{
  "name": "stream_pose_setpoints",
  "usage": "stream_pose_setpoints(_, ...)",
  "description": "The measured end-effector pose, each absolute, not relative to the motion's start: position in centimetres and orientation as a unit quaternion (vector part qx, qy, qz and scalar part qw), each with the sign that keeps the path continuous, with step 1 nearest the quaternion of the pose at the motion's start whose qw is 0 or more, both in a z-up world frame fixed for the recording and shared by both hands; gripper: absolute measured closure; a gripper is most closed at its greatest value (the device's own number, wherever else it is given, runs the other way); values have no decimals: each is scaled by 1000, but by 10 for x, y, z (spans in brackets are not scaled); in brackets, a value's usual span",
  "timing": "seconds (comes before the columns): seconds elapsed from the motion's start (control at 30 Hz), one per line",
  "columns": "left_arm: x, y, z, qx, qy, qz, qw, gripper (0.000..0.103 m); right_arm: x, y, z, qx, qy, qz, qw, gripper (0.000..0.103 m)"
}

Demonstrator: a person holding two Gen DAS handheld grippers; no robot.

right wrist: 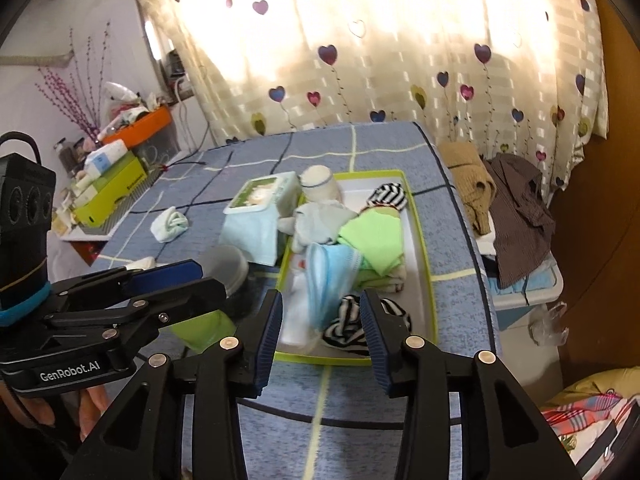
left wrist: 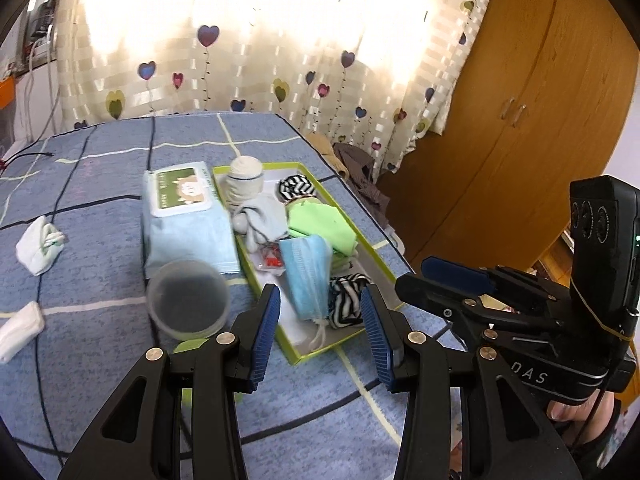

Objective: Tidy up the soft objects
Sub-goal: 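Move both grippers back toward the white cloth and white sock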

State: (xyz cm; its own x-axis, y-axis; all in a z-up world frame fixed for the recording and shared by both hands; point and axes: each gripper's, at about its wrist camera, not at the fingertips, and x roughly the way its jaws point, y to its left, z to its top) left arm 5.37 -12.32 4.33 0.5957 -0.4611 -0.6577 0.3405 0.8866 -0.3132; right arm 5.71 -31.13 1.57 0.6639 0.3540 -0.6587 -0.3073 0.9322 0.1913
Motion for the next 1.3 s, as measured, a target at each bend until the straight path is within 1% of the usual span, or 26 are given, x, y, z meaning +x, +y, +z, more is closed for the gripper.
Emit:
stream_pose_setpoints(0.43, 37, -71, 41, -77, 385, -164, 905, 59, 49, -257, 32, -1, 357, 219, 908, 62)
stream_pose_setpoints(0.6, 35, -50, 38, -84, 382, -145, 909, 59, 51, -233, 34, -14, 358, 235, 903, 59)
stream_pose_setpoints(1.1, 40, 32, 9, -113, 394, -68, 909, 60, 72, -160, 23, -53, 377, 292, 878, 58)
stream_pose_setpoints(1.3, 43, 71, -1, -120, 396, -42, 910, 59, 82, -130, 19, -68, 384, 310, 867, 55)
